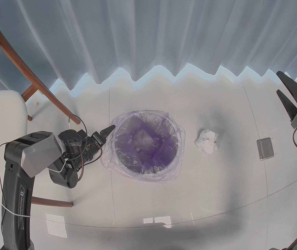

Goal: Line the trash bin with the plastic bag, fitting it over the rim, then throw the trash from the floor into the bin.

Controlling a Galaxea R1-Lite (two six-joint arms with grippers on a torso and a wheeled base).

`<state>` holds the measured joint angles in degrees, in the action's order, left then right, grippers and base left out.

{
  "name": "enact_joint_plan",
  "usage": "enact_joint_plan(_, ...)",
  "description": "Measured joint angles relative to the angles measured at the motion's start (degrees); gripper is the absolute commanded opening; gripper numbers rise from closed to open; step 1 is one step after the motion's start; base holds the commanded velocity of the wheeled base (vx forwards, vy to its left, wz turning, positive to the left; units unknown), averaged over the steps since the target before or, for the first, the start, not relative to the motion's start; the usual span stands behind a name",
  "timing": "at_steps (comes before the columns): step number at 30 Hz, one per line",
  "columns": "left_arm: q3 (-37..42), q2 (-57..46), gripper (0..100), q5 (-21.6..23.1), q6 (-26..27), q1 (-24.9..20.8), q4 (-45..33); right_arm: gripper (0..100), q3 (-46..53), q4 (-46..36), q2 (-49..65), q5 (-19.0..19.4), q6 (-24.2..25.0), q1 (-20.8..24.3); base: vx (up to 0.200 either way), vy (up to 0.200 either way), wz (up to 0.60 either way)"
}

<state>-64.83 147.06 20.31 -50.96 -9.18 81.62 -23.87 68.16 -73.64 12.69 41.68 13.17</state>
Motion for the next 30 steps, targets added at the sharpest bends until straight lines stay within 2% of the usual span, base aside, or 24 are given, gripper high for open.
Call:
enact_joint_plan(11,-3.0,3.4,100,-0.4,0.1,-0.1,0.2,100,1.0,0.0,-0.6,0.6,0.0,0.3,0.000,0.000,0.00)
enact_joint_plan(12,-3.1,3.5,0,-0.4,0.0,-0.2,0.2,100,1.0,0.0,-0.6,0.6,0.0,0.3,0.000,0.000,0.00)
enact_joint_plan(30,-3.4,6.1,0,-0.3,0.1,-0.4,1.0,100,1.9,0.0,-1.0,0.7,-0.2,0.5,0.000,0.000,0.00)
